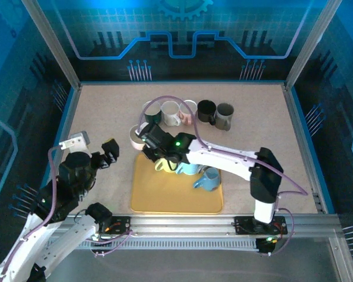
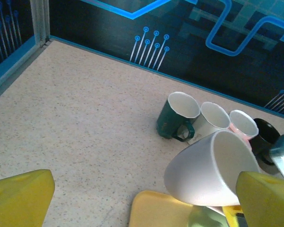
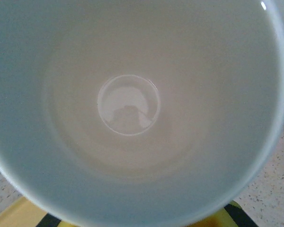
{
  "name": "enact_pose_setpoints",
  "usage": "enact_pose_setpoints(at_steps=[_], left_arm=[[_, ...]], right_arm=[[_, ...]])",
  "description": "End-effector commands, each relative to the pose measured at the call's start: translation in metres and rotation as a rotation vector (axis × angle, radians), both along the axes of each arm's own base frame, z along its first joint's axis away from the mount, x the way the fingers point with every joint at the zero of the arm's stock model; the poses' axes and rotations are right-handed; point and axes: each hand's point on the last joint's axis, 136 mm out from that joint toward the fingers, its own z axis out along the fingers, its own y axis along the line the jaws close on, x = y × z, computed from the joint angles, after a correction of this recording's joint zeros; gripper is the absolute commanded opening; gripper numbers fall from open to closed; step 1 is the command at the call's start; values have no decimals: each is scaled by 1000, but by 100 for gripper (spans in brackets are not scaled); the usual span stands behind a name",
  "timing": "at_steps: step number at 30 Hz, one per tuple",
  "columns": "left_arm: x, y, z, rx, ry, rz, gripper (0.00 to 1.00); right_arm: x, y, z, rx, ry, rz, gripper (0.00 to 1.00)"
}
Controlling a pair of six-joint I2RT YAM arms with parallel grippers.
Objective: Turn the mug right side up
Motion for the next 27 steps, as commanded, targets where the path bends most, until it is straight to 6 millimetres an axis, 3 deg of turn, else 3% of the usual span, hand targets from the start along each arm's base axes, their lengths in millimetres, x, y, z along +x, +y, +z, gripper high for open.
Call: enact_pose_setpoints(at_steps=[1,6,14,22,25,27], left_arm=[[1,5,-10,43,13,25,99],[1,7,-9,41,0,32,99],[-3,9,-8,11,-21,43,99],[-2,3,-8,2,-27,12,99],[-1,1,-8,3,-31,0,99],[-1,-1,-8,3,-33,-8,99]], right_arm=[[22,12,17,23,-44,-96,0],[42,18,-5,-60,-19,-233,0],[53,29,-33,-66,22,-276,0],[68,30,-56,-92,52,-296,0],[75,28,-55,-80,67,-320,0],[80,23,-68,-97,85,-354,0]])
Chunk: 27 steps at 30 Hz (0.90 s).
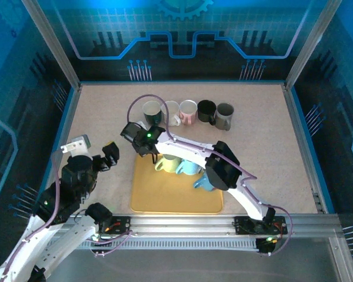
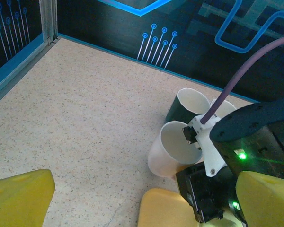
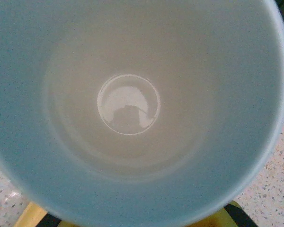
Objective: Turn the mug right side up
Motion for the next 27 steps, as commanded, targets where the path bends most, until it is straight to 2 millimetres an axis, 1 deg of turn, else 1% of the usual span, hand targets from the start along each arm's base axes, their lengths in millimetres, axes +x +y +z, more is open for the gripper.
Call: enact_pose_setpoints(at_steps=[1,3,6,16,19,23,27], left_arm=[[2,-4,6,-6,-35,-21,99],[2,-5,6,-4,-35,-27,99],[2,-5,6,-3,-36,-26,99],[2,-4,6,-4,-38,-23,99],[2,-5,6,-4,-39,-24,99],[3,-6,5,0,-34,-29,99],[4,-5,4,8,-34,-27,99]], right_arm=[[20,0,14,59,-27,-78,0],[22,0,12,59,-24,-81,0],[24,2,8,46,-20,-69,8],[32,1,-9,46,10,-81,9],[33,2,-13,44,17,-76,13],[32,3,-10,52,18,-70,24],[28,5,7,70,0,-52,31]])
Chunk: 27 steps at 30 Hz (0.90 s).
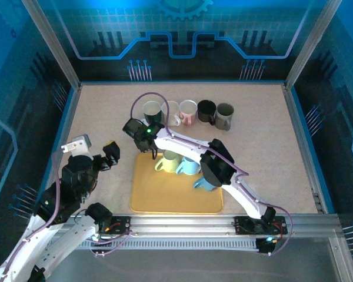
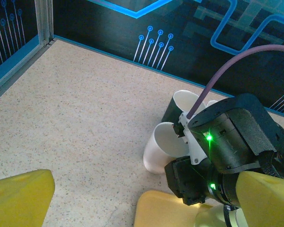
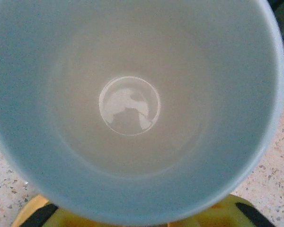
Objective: Turn the mug right side up
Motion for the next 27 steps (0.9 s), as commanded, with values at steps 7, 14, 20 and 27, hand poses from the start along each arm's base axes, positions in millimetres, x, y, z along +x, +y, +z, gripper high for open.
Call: enact_pose_setpoints(at_steps=[7,14,20,27], left_arm=[[3,-4,0,22,-5,-22,99],[9,-17,-5,41,23,-85,99],[19,-68,-26,58,131,-332,99],[15,-142,-56,213,351,-599,99]], right_arm=[[-7,0,70,101,-82,16,42],[-29,-12,117,214,-93,86,48],[-63,-38,187,424,-169,198,49],[-103,-116,222,521,-242,232,51]])
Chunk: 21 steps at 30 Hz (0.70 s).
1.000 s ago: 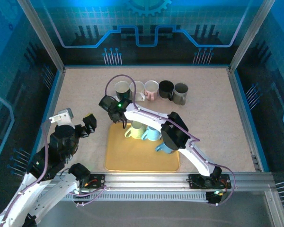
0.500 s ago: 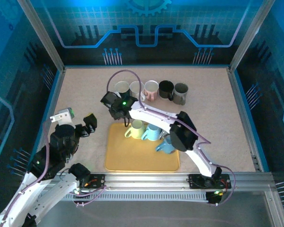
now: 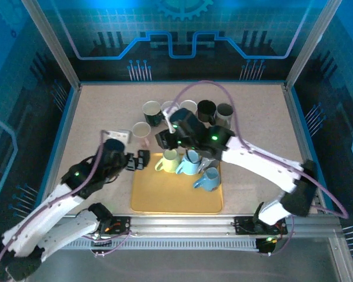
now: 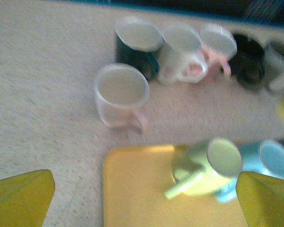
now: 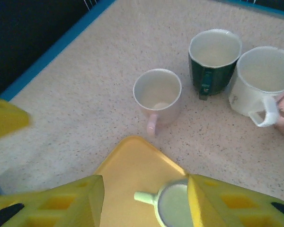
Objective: Turn the mug right side up
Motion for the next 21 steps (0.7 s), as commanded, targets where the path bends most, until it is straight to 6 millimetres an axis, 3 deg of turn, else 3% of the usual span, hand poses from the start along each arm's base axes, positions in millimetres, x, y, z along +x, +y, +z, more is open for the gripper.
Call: enact_pose_setpoints(at_steps=[1,6,11,18,21], left_arm=[[-9,-36,9,81,26,-169,99],[-2,-74,-8,280,99,-358,99],[16,-89,-28,441,79,-520,99],[18,-119,-43,301,181,-734,99],[31,-120,-51,273,187,-731,99]], right_arm=[[-15,-28,15,56,-65,28,51],[-46,-79,30,158,-214,27,56],[-68,-104,43,203,-256,69,57],[-88,-124,49,208,-275,96,58],[-95,-131,54,223,-282,104,58]])
